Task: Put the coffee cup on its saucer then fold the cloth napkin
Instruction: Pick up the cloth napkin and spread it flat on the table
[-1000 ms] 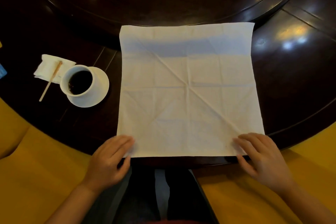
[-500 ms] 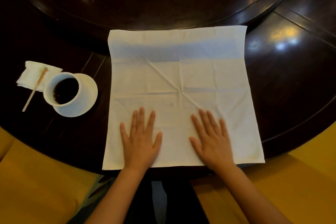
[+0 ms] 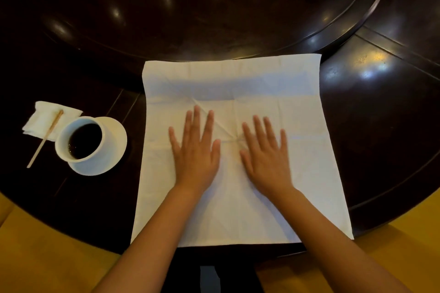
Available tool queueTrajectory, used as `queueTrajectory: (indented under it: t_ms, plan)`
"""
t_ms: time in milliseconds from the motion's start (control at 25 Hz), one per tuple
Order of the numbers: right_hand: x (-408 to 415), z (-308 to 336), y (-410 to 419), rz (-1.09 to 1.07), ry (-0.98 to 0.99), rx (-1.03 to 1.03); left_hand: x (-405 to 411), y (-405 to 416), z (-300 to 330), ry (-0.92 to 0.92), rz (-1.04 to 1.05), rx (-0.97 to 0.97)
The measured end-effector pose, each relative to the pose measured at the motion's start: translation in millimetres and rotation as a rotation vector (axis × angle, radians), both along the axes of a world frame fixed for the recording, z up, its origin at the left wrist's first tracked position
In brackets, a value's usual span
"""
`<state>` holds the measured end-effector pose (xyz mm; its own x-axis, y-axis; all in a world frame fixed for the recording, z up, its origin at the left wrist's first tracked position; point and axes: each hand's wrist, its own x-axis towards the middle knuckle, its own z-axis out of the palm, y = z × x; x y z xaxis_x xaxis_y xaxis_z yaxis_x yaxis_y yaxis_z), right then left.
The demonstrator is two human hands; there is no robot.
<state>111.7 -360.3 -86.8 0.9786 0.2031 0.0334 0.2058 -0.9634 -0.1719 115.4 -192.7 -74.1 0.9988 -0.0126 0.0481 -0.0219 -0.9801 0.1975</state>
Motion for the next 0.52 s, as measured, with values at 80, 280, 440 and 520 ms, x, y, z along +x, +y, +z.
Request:
queueTrajectory:
  t_ms: [80,280,440,520]
  plan:
    - [25.3,-5.5,20.3,0.047,0.076,0.018,26.3,-16.6,-7.4,0.113,-0.061,0.123]
    - [58.8,-22.0,-12.7,0.104,0.119,-0.046,39.6,12.0,-33.4,0.183,-0.079,0.117]
    - [82.5,-21.0,-71.6,-0.104,0.121,-0.099,44.8,56.7,-35.4,0.155,0.027,0.099]
    - [88.8,-20.7,-86.1,-0.159,0.153,-0.103,44.8,65.7,-34.6,0.147,0.054,0.108]
